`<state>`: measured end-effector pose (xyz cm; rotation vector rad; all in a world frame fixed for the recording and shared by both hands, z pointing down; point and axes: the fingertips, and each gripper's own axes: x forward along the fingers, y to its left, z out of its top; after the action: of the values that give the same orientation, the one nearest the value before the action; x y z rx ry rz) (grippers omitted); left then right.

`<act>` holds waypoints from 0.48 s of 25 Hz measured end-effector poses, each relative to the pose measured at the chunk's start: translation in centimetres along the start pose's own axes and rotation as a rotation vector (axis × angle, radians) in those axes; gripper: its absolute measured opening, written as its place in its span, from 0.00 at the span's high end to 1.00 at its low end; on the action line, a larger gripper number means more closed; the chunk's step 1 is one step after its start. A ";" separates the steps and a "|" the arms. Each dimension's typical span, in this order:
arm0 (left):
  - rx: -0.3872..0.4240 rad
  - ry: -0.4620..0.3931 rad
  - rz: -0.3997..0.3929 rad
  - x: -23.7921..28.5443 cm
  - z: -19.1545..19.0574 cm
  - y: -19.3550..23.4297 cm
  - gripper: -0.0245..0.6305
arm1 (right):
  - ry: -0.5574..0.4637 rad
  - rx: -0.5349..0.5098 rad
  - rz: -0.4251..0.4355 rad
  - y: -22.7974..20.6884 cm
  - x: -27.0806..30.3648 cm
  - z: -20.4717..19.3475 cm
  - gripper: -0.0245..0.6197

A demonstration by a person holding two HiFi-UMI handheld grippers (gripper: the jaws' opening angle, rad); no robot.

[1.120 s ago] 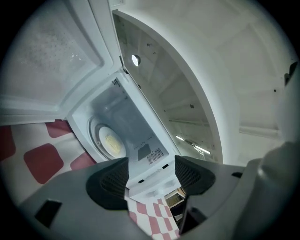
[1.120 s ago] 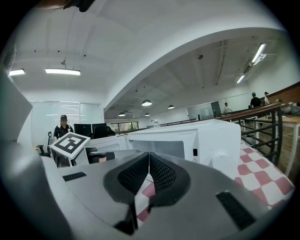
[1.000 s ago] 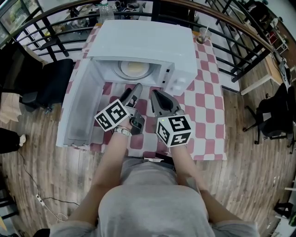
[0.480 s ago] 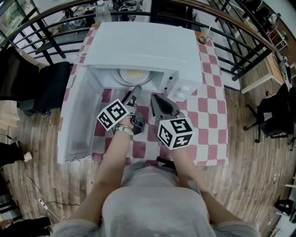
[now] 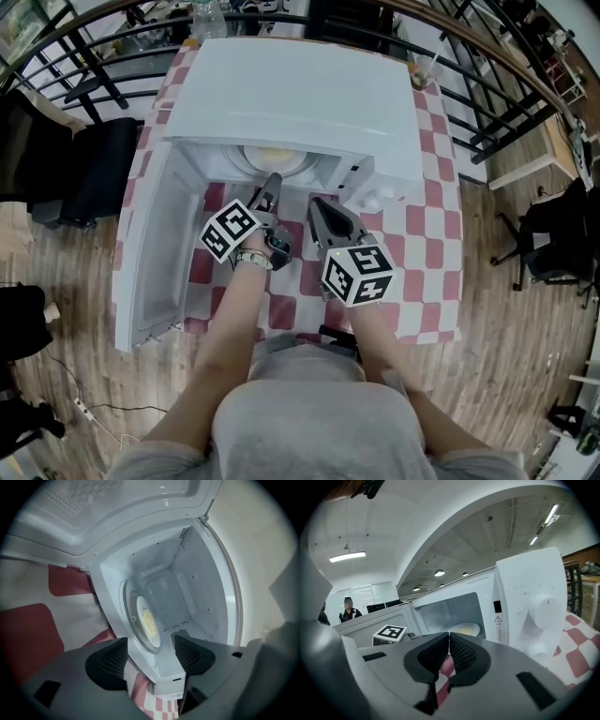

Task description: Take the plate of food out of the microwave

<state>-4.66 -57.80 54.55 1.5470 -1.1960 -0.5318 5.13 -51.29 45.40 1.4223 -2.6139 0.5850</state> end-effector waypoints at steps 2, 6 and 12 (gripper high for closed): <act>-0.029 -0.001 0.006 0.4 -0.1 0.6 0.50 | 0.004 0.006 -0.004 -0.3 0.3 -0.2 0.92; -0.110 -0.007 0.017 1.3 -0.4 1.7 0.50 | 0.019 0.020 -0.017 -0.9 0.6 -0.7 0.92; -0.168 -0.028 0.038 2.3 -0.5 2.6 0.50 | 0.039 0.028 -0.032 -1.5 0.8 -1.5 0.92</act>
<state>-4.34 -59.47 57.61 1.3755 -1.1691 -0.6148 5.81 -52.04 47.44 1.4421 -2.5580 0.6411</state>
